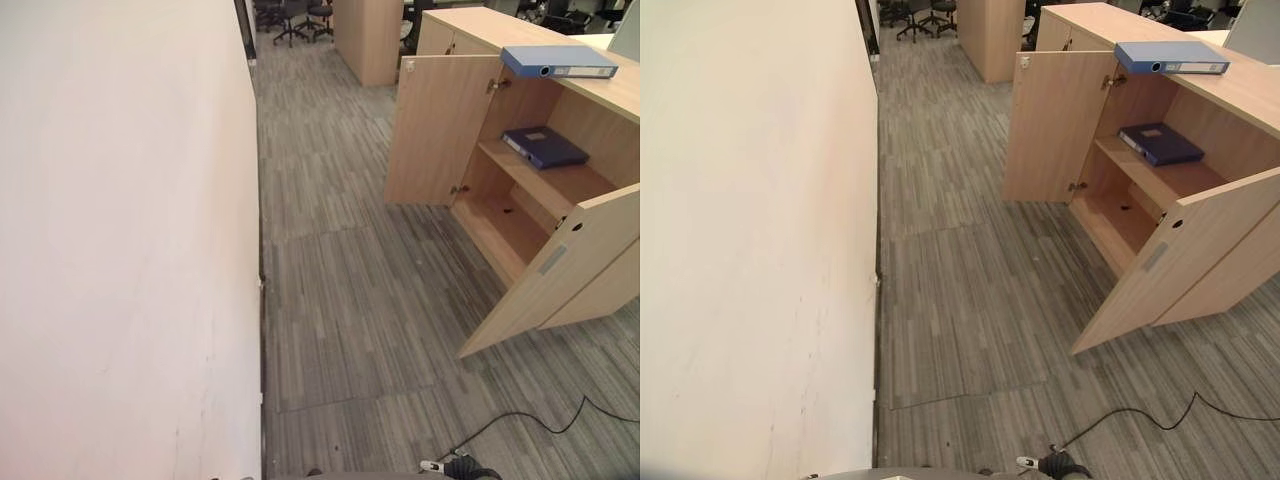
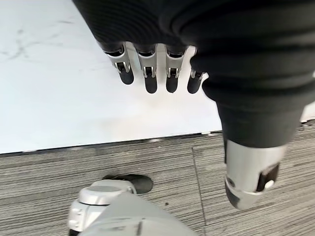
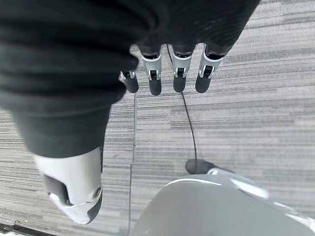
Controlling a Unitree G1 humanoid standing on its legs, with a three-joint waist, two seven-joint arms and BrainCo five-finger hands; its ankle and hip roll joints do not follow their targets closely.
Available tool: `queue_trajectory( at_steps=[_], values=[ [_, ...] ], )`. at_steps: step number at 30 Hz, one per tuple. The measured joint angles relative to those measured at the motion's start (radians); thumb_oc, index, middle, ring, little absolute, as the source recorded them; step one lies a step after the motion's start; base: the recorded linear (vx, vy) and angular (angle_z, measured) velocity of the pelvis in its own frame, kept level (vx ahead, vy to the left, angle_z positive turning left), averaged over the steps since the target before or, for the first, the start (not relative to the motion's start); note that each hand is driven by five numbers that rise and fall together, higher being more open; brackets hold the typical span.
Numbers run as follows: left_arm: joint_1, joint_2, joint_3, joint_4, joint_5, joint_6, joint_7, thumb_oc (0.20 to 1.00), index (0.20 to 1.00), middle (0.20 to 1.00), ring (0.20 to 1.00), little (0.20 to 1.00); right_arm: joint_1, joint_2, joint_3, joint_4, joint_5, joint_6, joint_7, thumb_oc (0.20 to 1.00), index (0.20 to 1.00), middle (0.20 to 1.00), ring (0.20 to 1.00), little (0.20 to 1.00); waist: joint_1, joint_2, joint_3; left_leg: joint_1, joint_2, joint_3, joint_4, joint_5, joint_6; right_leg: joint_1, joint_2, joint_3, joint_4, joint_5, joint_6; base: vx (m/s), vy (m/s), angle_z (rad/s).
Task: Put the empty folder in the office cabinet
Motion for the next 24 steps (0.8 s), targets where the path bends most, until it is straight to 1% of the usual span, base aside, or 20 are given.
queue_trajectory(
  at_steps=[2, 6, 8, 11, 24],
  values=[
    [-0.001, -0.001, 0.0, 0.001, 0.0, 0.0, 0.0, 1.0, 1.0, 1.0, 1.0, 1.0, 0.0, 0.0, 0.0, 0.0, 0.0, -0.001, 0.001, 1.0, 1.0, 1.0, 1.0, 1.0, 0.0, 0.0, 0.002, 0.016, 0.0, 0.0, -0.01, 0.0, 0.0, 0.027, 0.001, 0.001, -0.034, 0.015, 0.001, 0.0, 0.0, 0.0],
    [0.002, 0.0, 0.0, 0.001, 0.0, 0.001, 0.004, 1.0, 1.0, 1.0, 1.0, 1.0, 0.0, 0.001, 0.0, 0.001, 0.0, -0.001, 0.001, 1.0, 1.0, 1.0, 1.0, 1.0, 0.002, -0.009, 0.004, 0.023, -0.001, 0.0, -0.019, 0.0, 0.0, 0.043, 0.001, 0.002, -0.063, 0.029, 0.004, 0.0, 0.0, 0.0],
    [0.004, 0.001, 0.0, 0.001, 0.002, 0.0, 0.021, 1.0, 1.0, 1.0, 1.0, 1.0, 0.0, 0.002, 0.0, 0.0, 0.0, -0.001, 0.0, 1.0, 1.0, 1.0, 1.0, 1.0, 0.003, -0.022, 0.01, 0.03, -0.001, 0.0, -0.026, 0.0, 0.0, 0.049, 0.001, 0.002, -0.069, 0.032, 0.006, 0.0, 0.0, 0.0],
    [0.003, 0.002, 0.0, 0.001, 0.003, 0.0, 0.023, 1.0, 1.0, 1.0, 1.0, 1.0, 0.0, 0.002, 0.0, 0.001, 0.001, -0.001, 0.0, 1.0, 1.0, 1.0, 1.0, 1.0, 0.003, -0.03, 0.009, 0.031, -0.002, 0.0, -0.028, 0.0, 0.0, 0.049, 0.0, 0.002, -0.069, 0.032, 0.006, 0.0, 0.0, 0.0],
    [0.002, 0.006, -0.002, -0.001, 0.007, 0.0, 0.004, 1.0, 1.0, 1.0, 1.0, 1.0, 0.001, 0.004, 0.0, 0.011, 0.039, -0.002, 0.029, 1.0, 1.0, 1.0, 1.0, 1.0, 0.002, -0.031, 0.008, 0.033, -0.002, 0.0, -0.028, 0.0, 0.0, 0.051, 0.0, 0.003, -0.069, 0.032, 0.006, 0.0, 0.0, 0.0]
  ],
)
